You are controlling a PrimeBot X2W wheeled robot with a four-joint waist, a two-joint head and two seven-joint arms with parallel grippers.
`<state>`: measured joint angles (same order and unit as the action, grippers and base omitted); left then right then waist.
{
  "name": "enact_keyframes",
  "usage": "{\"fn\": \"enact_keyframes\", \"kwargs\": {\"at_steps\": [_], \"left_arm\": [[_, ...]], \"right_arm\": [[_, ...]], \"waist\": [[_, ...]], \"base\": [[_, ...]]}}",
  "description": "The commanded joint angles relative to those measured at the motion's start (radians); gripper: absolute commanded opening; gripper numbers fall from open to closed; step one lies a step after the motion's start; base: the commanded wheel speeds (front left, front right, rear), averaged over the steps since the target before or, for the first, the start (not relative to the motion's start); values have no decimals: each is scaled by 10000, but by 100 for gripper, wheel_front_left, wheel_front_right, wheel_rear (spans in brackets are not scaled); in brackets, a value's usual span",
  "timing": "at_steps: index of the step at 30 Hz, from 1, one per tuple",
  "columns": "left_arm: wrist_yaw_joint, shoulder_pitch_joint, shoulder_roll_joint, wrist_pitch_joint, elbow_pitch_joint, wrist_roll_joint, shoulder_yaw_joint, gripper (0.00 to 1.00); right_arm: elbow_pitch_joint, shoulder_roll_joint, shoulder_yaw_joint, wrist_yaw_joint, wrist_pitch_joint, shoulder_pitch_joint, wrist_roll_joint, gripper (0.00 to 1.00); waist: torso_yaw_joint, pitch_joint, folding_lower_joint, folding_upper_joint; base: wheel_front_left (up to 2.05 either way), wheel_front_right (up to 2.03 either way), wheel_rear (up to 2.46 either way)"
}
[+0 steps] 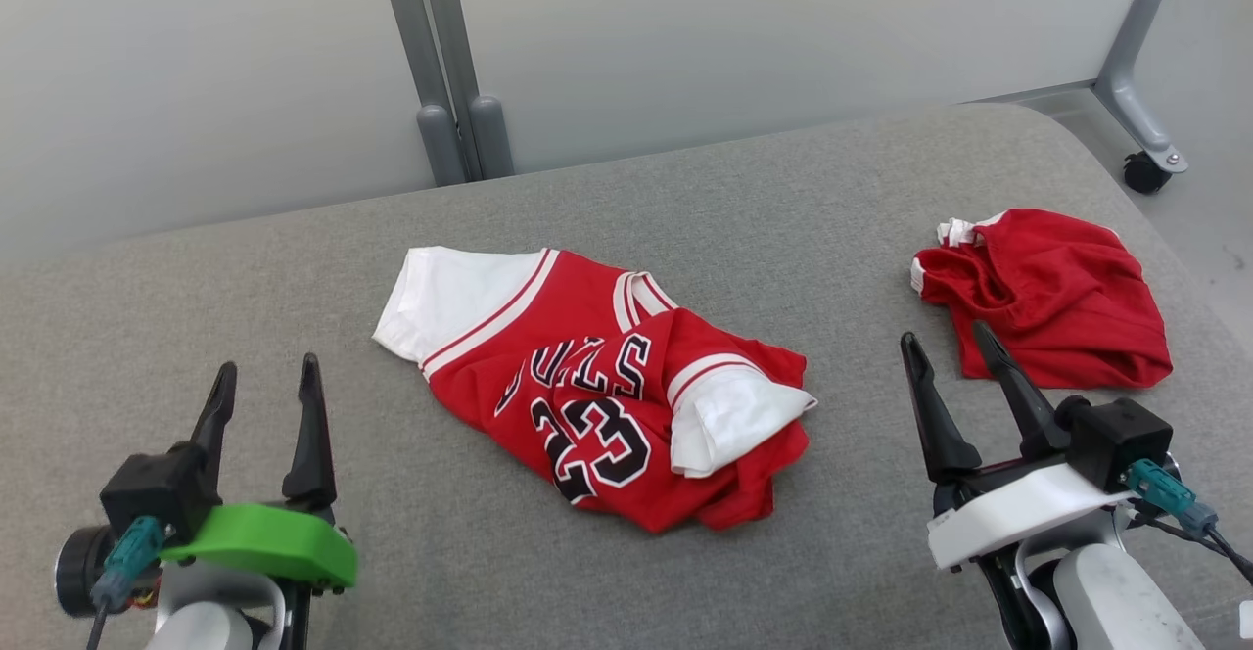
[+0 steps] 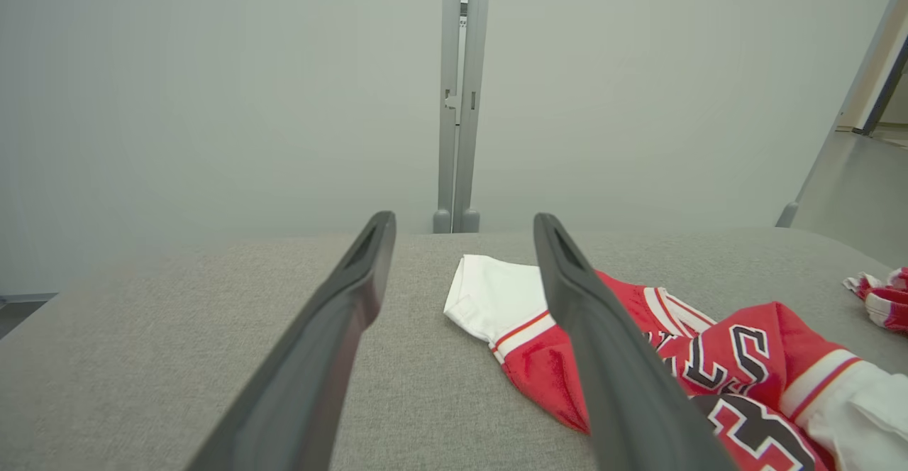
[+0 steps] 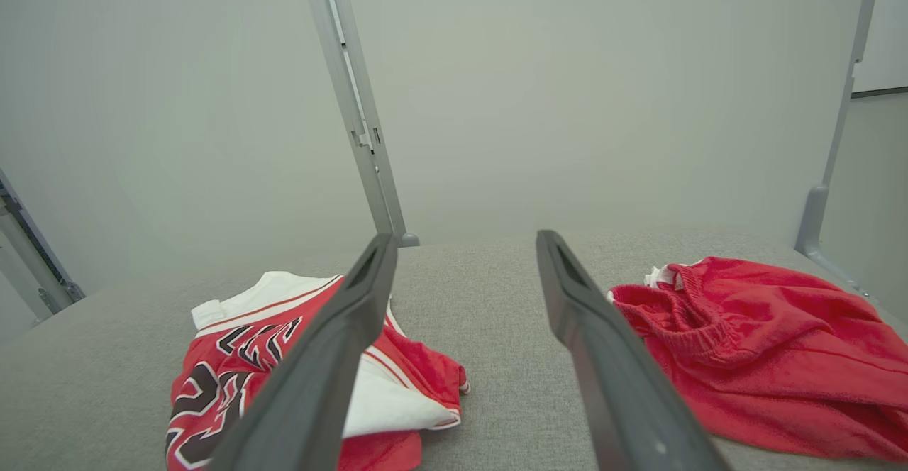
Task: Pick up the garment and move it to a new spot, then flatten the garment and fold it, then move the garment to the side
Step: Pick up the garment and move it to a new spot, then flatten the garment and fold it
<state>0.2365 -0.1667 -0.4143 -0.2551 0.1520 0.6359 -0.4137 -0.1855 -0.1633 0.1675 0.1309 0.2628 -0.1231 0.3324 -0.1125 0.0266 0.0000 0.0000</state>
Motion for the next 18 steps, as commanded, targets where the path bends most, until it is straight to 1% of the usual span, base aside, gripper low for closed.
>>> {"fn": "enact_keyframes", "kwargs": {"at_steps": [1,4,6,10,18], "left_arm": [[140,415,-31,-64,-250,-29,205,100],[287,1137,86,-106,-830,-256,670,100],[265,1589,240,-102,-1113,-440,928,100],[4,1953,535,-108,-1433,-761,1211,100],[-436,1949,1003,-103,-1381,-1238,1574,100]], "right_arm": [[48,-16,-67,-3,26,161,-38,100],[85,-60,-183,-3,26,224,-28,100],[77,-92,-268,-3,26,295,-25,100],[40,-98,-261,-3,26,318,-29,100],[15,-103,-150,-3,26,129,-31,100]], "waist": [[24,-7,0,0],[78,-31,0,0],[124,-51,0,0],[201,-96,0,0],[225,-160,0,0]], "base": [[0,0,0],[0,0,0],[0,0,0],[0,0,0],[0,0,0]]}}
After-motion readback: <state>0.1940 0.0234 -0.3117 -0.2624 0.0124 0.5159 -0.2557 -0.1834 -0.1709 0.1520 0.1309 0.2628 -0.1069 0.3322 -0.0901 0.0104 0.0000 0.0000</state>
